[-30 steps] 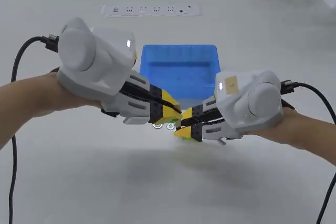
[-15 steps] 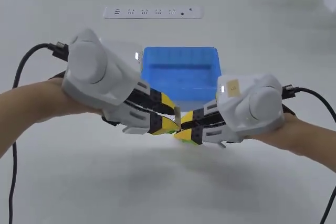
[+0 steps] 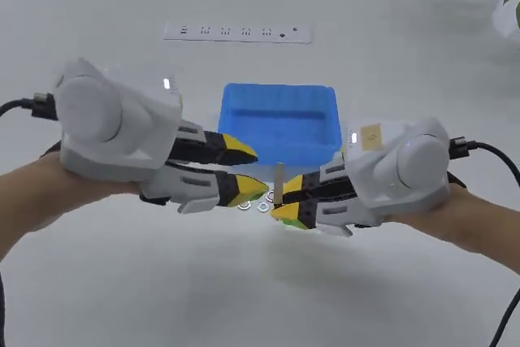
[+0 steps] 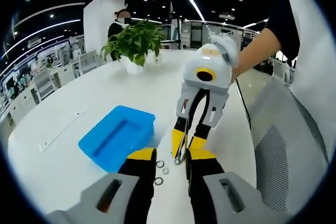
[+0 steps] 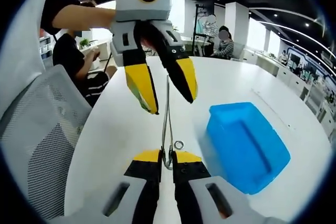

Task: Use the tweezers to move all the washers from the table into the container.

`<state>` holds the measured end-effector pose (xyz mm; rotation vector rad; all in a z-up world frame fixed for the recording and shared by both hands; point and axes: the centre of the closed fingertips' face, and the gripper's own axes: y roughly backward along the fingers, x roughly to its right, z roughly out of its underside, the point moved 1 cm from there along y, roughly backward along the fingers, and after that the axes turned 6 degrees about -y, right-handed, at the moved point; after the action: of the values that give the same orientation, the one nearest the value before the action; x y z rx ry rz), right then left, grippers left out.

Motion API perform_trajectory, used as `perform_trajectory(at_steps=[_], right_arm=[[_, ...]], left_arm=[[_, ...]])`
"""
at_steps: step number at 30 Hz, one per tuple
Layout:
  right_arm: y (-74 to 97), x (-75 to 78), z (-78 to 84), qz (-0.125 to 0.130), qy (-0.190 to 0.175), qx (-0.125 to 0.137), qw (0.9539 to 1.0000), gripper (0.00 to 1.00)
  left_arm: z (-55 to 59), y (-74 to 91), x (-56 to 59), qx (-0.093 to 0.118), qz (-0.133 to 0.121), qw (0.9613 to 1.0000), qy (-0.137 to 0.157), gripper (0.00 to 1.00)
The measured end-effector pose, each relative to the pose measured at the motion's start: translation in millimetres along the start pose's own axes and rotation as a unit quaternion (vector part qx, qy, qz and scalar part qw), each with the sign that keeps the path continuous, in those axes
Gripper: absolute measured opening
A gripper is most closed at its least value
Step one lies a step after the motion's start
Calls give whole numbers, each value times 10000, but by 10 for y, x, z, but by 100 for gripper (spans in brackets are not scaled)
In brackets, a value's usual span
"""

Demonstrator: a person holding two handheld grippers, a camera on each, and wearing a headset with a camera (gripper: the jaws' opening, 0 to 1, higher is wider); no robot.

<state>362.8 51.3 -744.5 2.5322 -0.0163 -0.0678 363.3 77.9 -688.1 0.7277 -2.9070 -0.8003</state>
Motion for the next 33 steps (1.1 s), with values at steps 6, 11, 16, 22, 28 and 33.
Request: perform_trajectory(at_steps=[6, 11, 16, 22, 28, 33], right_arm=[[181, 68, -240, 181, 189, 134, 9996, 8], [357, 254, -533, 413, 289, 373, 9980, 8], [456, 426, -780, 596, 413, 500, 9961, 8], [467, 630, -945, 659, 573, 538, 9947, 8], [321, 869, -901, 693, 565, 426, 9951, 9], [157, 1079, -706, 757, 519, 166, 9956, 9]], left_arm=[[279, 268, 113, 3, -347, 9986, 410, 34], [327, 503, 111, 302, -771, 9938, 740, 45], [318, 674, 86, 544, -1082, 9891, 840, 55], [287, 803, 106, 762, -1188, 9857, 920, 64], [133, 875, 109, 1407, -1225, 9758, 1143, 80], [202, 808, 68, 1374, -1328, 9732, 1276, 99]])
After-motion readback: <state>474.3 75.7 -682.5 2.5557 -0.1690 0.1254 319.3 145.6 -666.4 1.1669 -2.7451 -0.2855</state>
